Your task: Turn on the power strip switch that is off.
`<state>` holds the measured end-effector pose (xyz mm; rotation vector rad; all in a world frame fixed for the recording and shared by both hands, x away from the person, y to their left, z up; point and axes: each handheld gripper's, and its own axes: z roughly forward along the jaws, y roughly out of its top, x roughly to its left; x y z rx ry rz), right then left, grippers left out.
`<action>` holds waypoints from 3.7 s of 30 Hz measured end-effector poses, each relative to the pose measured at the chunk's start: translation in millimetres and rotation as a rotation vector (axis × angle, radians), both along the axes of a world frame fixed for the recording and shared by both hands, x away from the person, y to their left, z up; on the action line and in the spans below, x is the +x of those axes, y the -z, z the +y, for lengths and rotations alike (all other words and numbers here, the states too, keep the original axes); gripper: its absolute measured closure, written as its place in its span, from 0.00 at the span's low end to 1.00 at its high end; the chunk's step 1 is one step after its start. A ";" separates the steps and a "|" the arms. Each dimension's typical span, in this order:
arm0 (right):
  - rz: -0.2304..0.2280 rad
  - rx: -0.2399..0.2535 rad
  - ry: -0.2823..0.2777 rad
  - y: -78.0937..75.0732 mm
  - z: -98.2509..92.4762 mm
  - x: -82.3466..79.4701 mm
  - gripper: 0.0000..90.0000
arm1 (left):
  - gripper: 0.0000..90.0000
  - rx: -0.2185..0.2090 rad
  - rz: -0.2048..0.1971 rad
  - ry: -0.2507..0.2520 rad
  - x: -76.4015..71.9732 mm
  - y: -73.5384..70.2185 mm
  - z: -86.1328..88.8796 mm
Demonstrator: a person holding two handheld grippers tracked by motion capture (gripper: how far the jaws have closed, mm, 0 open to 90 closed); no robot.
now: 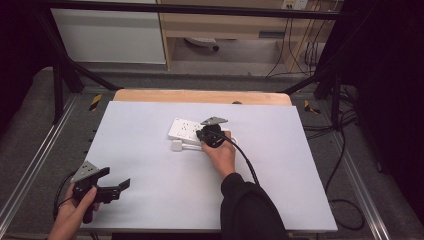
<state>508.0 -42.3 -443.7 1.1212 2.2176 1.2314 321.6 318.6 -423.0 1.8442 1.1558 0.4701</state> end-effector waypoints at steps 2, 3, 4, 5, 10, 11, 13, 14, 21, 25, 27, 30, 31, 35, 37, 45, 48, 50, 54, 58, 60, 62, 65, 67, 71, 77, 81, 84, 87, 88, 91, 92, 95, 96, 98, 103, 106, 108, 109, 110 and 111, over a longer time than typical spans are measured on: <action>-0.008 0.005 0.001 -1.7 0.1 -0.3 1.00 | 0.08 -0.001 -0.001 -0.001 0.0 -0.1 0.1; -0.009 0.009 0.000 -2.9 0.1 -0.6 1.00 | 0.08 0.000 -0.001 -0.002 0.1 -0.1 0.2; -0.014 0.011 -0.003 -4.7 0.2 -0.7 1.00 | 0.08 0.000 0.000 -0.001 0.0 -0.1 0.0; -0.014 0.011 -0.003 -4.7 0.2 -0.7 1.00 | 0.08 0.000 0.000 -0.001 0.0 -0.1 0.0; -0.017 0.021 -0.003 -10.1 -1.3 -1.3 1.00 | 0.08 0.001 0.000 -0.002 0.0 -0.1 -0.1; -0.017 0.021 -0.003 -10.1 -1.3 -1.3 1.00 | 0.08 0.001 0.000 -0.002 0.0 0.0 -0.1; -0.016 0.024 0.000 -11.4 -2.4 -1.2 0.99 | 0.08 0.001 0.000 -0.002 0.1 0.0 -0.1; -0.018 0.026 0.002 -12.7 -3.5 -1.1 0.98 | 0.08 0.001 0.000 -0.002 0.1 0.0 -0.1; -0.013 0.033 0.011 -16.4 -5.7 -1.0 0.90 | 0.08 0.005 0.000 -0.003 0.2 0.0 0.0; -0.008 0.038 0.012 -18.7 -6.9 -0.9 0.83 | 0.08 0.004 0.000 -0.004 0.2 0.1 -0.1; -0.005 0.041 0.017 -19.6 -7.5 -0.8 0.79 | 0.08 0.006 0.000 -0.006 0.4 0.1 0.0; 0.008 0.050 0.028 -21.1 -9.7 0.0 0.71 | 0.08 0.006 0.000 -0.006 0.4 0.2 -0.1; 0.013 0.054 0.031 -21.5 -10.4 0.4 0.69 | 0.08 0.006 0.001 -0.006 0.4 0.2 -0.1; 0.023 0.059 0.042 -23.1 -12.7 1.2 0.58 | 0.08 0.007 0.001 -0.006 0.5 0.3 -0.2; 0.027 0.062 0.053 -24.1 -13.8 1.6 0.51 | 0.08 0.008 0.002 -0.007 0.5 0.3 -0.2; 0.048 0.054 0.077 -25.6 -18.3 3.4 0.28 | 0.08 0.009 0.004 -0.016 0.7 0.4 -0.2; 0.052 0.047 0.087 -25.7 -19.6 4.0 0.17 | 0.08 0.010 0.006 -0.021 0.9 0.4 0.2; 0.053 0.039 0.098 -26.6 -20.8 3.9 0.10 | 0.08 0.010 0.007 -0.023 0.9 0.4 0.0; 0.068 0.049 0.112 -29.3 -24.5 4.0 0.03 | 0.08 0.009 0.009 -0.021 0.9 0.6 -0.4; 0.096 0.054 0.111 -31.9 -27.5 3.6 0.03 | 0.08 0.009 0.007 -0.022 0.9 0.4 -0.1; 0.098 0.051 0.117 -32.6 -28.9 3.1 0.04 | 0.08 0.005 0.008 -0.024 0.8 0.4 -0.1; 0.100 0.049 0.118 -34.0 -29.7 2.3 0.04 | 0.08 0.007 0.008 -0.023 0.8 0.3 0.0; 0.086 0.056 0.106 -37.0 -30.8 1.2 0.06 | 0.08 0.008 0.007 -0.024 0.7 0.3 0.1; 0.075 0.059 0.103 -39.5 -31.5 0.2 0.06 | 0.08 0.006 0.008 -0.025 0.8 0.3 0.1; 0.066 0.060 0.107 -44.3 -34.9 -2.0 0.06 | 0.08 0.006 0.008 -0.024 0.8 0.3 0.1; 0.053 0.070 0.112 -52.2 -43.6 -7.0 0.06 | 0.08 0.009 0.008 -0.023 0.8 0.3 0.1; 0.036 0.081 0.114 -58.5 -49.5 -10.2 0.06 | 0.08 0.008 0.008 -0.024 0.7 0.4 0.1; 0.023 0.085 0.111 -63.9 -54.8 -13.2 0.06 | 0.08 0.010 0.007 -0.024 0.9 0.6 0.2; 0.010 0.078 0.112 -68.6 -59.8 -17.0 0.06 | 0.08 0.012 0.007 -0.023 0.7 0.4 0.2; 0.005 0.078 0.112 -69.6 -61.1 -18.0 0.06 | 0.08 0.011 0.007 -0.023 0.7 0.4 0.2; -0.008 0.085 0.107 -73.4 -67.8 -23.7 0.06 | 0.08 0.010 0.007 -0.024 0.8 0.5 0.3; -0.015 0.086 0.105 -73.9 -70.4 -25.4 0.06 | 0.08 0.010 0.008 -0.024 0.8 0.6 0.2; -0.025 0.090 0.111 -76.1 -79.0 -32.6 0.06 | 0.08 0.010 0.007 -0.025 0.7 0.6 0.3; -0.027 0.098 0.113 -76.8 -82.2 -35.2 0.06 | 0.08 0.009 0.006 -0.025 0.8 0.7 0.4; -0.032 0.098 0.111 -78.3 -87.7 -39.1 0.06 | 0.08 0.012 0.006 -0.025 0.9 0.7 0.5; -0.057 0.113 0.116 -81.0 -103.4 -51.5 0.06 | 0.08 0.010 0.005 -0.027 0.8 0.8 0.5; -0.075 0.108 0.126 -81.2 -113.5 -58.9 0.06 | 0.08 0.011 0.004 -0.029 0.6 0.6 0.6; -0.081 0.112 0.133 -81.4 -120.0 -63.7 0.06 | 0.08 0.011 0.003 -0.029 0.6 0.6 0.6; -0.085 0.115 0.133 -81.4 -122.5 -65.7 0.06 | 0.08 0.011 0.002 -0.030 0.6 0.6 0.6; -0.090 0.117 0.135 -81.3 -125.8 -68.4 0.07 | 0.08 0.011 0.003 -0.030 0.6 0.6 0.7; -0.095 0.117 0.141 -81.1 -129.7 -72.1 0.07 | 0.08 0.011 0.003 -0.030 0.6 0.6 0.7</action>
